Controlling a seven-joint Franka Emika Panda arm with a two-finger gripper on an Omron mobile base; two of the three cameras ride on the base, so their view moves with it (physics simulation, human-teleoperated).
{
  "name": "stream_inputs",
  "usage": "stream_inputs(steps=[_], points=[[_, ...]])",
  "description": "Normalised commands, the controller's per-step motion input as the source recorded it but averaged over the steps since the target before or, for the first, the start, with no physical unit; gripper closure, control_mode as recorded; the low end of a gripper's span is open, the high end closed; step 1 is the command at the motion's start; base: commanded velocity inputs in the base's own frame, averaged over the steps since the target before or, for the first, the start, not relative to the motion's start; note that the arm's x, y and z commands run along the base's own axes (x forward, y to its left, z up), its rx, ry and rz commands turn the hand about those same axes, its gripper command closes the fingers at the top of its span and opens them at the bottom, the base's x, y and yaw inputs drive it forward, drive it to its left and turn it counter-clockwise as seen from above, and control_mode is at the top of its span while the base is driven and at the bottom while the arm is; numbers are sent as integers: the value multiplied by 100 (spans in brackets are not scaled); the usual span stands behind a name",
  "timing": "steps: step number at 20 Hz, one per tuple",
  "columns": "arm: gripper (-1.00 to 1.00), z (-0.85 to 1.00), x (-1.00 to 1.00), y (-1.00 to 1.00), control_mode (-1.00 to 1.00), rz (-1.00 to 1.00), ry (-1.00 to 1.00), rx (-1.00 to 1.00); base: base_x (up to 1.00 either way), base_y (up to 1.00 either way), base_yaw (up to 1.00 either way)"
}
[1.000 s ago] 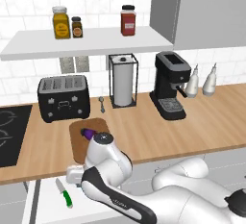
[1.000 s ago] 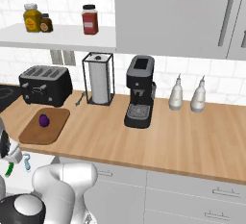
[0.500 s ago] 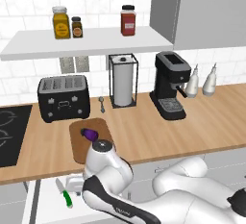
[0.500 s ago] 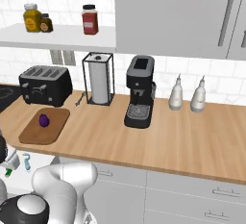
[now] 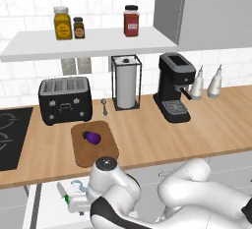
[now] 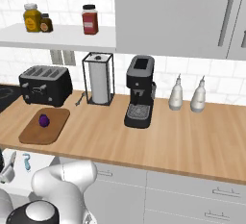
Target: Place the appropriate cutting tool for cutting the eggplant skin on the cutting board.
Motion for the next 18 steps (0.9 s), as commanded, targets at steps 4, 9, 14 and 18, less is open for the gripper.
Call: stream_inputs(steps=[4,9,14,18], points=[[-100,-21,13,0,-100,-4,16,0,0,0,0],[-100,0,3,-1,-100,-2,15,0,0,0,0],[-100,-9,-15,-2,-100,0,7,0,0,0,0],[-100,-3,-9,0,-100,0,-4,0,0,0,0]])
